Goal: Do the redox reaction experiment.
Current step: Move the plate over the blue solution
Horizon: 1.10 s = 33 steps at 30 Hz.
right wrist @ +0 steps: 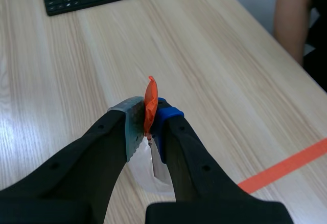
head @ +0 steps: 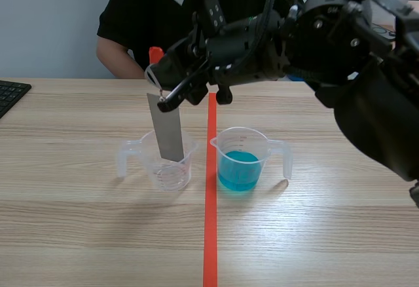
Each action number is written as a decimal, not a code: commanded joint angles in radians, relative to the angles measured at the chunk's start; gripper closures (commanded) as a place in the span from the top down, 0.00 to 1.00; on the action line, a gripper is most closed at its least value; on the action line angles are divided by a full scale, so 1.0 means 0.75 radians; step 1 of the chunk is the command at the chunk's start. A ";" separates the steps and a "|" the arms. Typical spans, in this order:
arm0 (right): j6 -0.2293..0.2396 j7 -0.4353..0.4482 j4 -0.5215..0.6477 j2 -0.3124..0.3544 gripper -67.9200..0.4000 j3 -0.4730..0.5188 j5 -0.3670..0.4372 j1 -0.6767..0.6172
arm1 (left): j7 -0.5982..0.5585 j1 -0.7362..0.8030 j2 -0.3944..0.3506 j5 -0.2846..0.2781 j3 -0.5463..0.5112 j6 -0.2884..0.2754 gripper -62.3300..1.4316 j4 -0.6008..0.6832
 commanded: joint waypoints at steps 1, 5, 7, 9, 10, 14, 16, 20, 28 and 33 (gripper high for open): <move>0.003 -0.018 0.072 -0.001 0.02 0.043 0.050 0.036 | -0.008 0.014 -0.001 -0.003 -0.002 -0.006 0.07 0.013; -0.003 -0.103 0.170 0.000 0.02 0.098 0.084 0.036 | -0.008 0.014 -0.001 -0.003 -0.002 -0.006 0.07 0.013; -0.003 -0.139 0.217 0.001 0.02 0.121 0.095 0.036 | -0.008 0.014 -0.001 -0.003 -0.002 -0.006 0.07 0.013; -0.003 -0.174 0.259 0.007 0.02 0.141 0.128 0.036 | -0.008 0.014 -0.001 -0.003 -0.002 -0.006 0.07 0.013; -0.003 -0.197 0.276 0.008 0.02 0.151 0.144 0.036 | -0.008 0.014 -0.001 -0.003 -0.002 -0.006 0.07 0.013; -0.014 -0.251 0.315 0.024 0.02 0.174 0.204 0.035 | -0.008 0.014 -0.001 -0.003 -0.002 -0.006 0.07 0.013; -0.023 -0.252 0.329 0.047 0.02 0.174 0.219 0.035 | -0.008 0.014 -0.001 -0.003 -0.002 -0.006 0.07 0.013; -0.023 -0.251 0.331 0.084 0.02 0.186 0.244 0.032 | -0.008 0.014 -0.001 -0.003 -0.002 -0.006 0.07 0.013; -0.022 -0.204 0.331 0.215 0.02 0.226 0.279 0.028 | -0.008 0.014 -0.001 -0.003 -0.002 -0.006 0.07 0.013; -0.022 -0.132 0.331 0.359 0.02 0.270 0.373 0.028 | -0.008 0.014 -0.001 -0.003 -0.002 -0.006 0.07 0.013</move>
